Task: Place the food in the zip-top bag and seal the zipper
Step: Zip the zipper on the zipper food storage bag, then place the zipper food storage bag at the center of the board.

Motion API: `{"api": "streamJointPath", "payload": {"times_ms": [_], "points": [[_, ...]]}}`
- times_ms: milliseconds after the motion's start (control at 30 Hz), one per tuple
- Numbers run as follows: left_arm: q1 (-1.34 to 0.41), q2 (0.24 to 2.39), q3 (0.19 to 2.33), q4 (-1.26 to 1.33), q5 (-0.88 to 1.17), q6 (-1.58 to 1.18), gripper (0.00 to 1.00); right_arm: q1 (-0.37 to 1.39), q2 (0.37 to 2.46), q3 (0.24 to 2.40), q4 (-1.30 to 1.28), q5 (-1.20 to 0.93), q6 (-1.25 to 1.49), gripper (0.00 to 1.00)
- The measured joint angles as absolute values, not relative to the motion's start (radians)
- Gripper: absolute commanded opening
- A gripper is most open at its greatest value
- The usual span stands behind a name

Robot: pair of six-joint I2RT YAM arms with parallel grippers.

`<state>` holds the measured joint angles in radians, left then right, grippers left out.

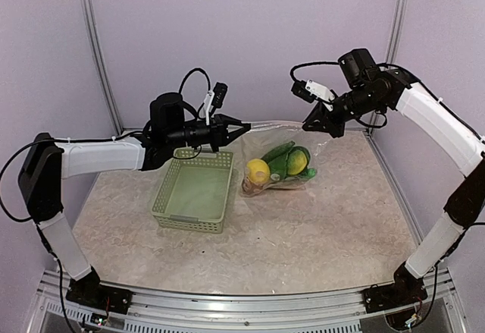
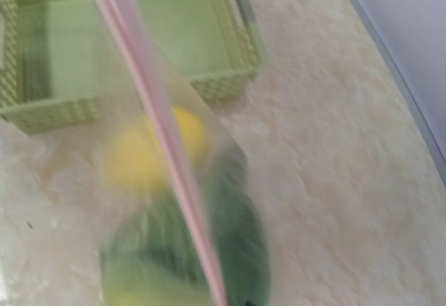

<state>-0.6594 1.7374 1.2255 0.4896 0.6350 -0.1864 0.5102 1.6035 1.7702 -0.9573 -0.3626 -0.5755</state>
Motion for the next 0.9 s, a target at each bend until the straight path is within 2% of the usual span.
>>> {"api": "streamJointPath", "payload": {"times_ms": [300, 733, 900], "points": [[-0.622, 1.729, 1.224, 0.485, 0.624, -0.194, 0.00, 0.364, 1.557, 1.742, -1.020, -0.358, -0.650, 0.00], [-0.619, 1.742, 1.248, 0.474, 0.636, -0.221, 0.00, 0.298, 1.507, 1.686, -1.051, -0.390, -0.718, 0.01], [-0.615, 1.862, 1.467, 0.414, 0.667, -0.240, 0.00, 0.272, 1.518, 1.707, -1.044, -0.362, -0.714, 0.00]]}}
